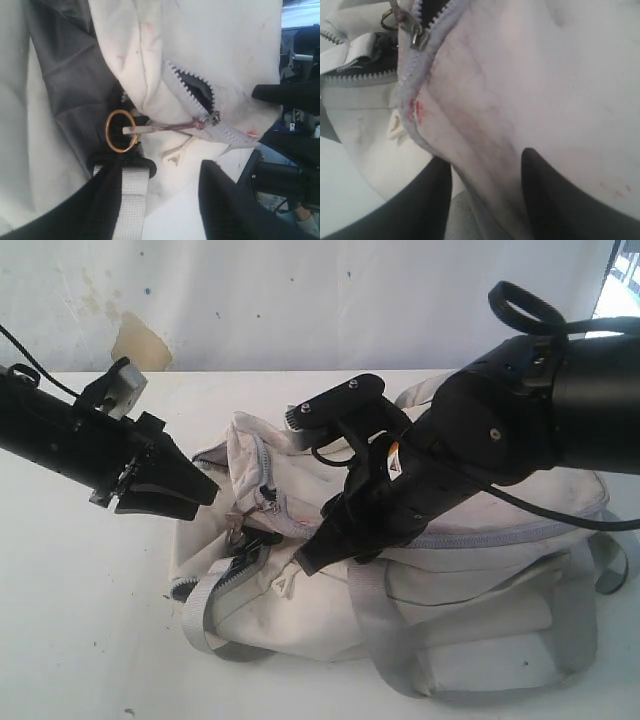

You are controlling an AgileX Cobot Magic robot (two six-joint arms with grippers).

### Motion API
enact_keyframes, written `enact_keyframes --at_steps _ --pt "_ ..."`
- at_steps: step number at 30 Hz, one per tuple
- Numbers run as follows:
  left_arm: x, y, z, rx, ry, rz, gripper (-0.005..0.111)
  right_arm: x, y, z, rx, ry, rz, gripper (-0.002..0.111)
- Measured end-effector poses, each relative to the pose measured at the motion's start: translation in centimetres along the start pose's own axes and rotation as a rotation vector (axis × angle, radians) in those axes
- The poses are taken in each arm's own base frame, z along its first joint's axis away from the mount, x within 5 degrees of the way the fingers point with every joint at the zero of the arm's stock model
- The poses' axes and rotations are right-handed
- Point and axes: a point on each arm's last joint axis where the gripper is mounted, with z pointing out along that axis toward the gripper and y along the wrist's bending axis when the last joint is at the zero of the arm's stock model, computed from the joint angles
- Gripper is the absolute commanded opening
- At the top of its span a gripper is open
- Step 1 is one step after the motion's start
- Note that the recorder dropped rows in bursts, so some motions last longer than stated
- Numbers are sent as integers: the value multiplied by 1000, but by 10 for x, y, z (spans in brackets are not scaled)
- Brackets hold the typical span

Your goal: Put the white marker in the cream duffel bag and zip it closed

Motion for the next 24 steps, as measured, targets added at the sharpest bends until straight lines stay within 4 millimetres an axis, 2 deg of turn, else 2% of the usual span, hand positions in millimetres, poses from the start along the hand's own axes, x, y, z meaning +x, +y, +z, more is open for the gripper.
enact_keyframes --at_steps 6,11,20,24 --pt "9 3 6 30 -6 65 50 -2 0 -11 0 -36 32 43" --pt "13 4 10 74 -61 217 50 -6 0 -19 -1 -89 39 43" --pt "19 20 18 -63 -133 498 50 -8 -1 -21 -1 -107 39 43" --pt "22 17 29 -76 -138 591 50 -8 -1 -21 -1 -114 39 43"
